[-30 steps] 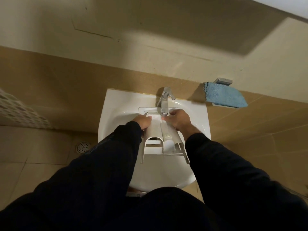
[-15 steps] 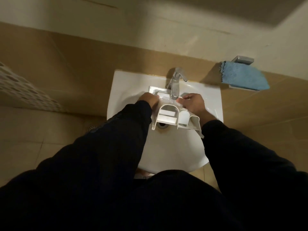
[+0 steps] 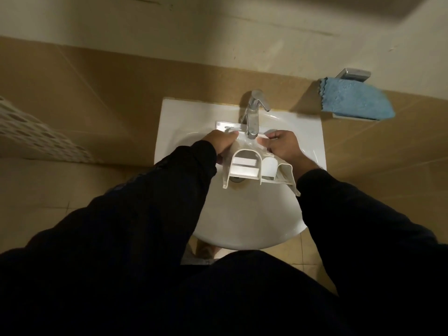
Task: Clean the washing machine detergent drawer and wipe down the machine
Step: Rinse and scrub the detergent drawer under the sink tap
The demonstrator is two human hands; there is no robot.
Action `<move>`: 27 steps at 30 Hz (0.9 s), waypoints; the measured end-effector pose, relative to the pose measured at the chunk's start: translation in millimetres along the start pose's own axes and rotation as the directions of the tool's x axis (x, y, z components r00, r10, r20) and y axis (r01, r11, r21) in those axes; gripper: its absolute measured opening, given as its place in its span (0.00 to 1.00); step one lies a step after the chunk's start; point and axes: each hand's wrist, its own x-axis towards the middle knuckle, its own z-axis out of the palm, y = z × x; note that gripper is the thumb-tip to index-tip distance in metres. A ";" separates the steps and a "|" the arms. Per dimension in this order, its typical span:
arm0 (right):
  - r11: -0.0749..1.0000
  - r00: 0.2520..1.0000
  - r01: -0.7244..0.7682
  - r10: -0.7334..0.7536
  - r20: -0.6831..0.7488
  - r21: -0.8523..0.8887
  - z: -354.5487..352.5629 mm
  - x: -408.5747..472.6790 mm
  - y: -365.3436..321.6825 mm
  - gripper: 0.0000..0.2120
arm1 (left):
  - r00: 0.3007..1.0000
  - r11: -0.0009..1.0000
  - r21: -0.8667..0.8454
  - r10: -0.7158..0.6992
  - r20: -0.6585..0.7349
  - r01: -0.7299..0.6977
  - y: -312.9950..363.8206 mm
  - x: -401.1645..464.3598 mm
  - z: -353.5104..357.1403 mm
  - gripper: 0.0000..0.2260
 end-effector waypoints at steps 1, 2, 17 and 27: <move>1.000 1.000 -0.004 0.004 -0.009 -0.003 0.2 -0.3 -0.3 0.10 | 1.000 1.000 0.006 -0.006 -0.004 0.006 1.3 0.6 1.2 0.19; 1.000 1.000 -0.008 0.008 -0.010 -0.004 1.7 -0.9 -0.9 0.09 | 1.000 1.000 0.013 -0.013 -0.015 0.013 3.4 -1.5 1.3 0.19; 0.999 0.994 -0.043 0.040 -0.104 -0.033 -18.0 -25.3 16.7 0.08 | 0.996 0.998 -0.035 -0.048 0.071 0.050 -3.2 -3.7 19.3 0.13; 0.995 0.969 -0.095 0.096 -0.227 0.013 -21.2 -79.7 20.7 0.13 | 0.983 0.997 0.073 0.022 0.181 -0.035 -19.5 -7.3 27.9 0.07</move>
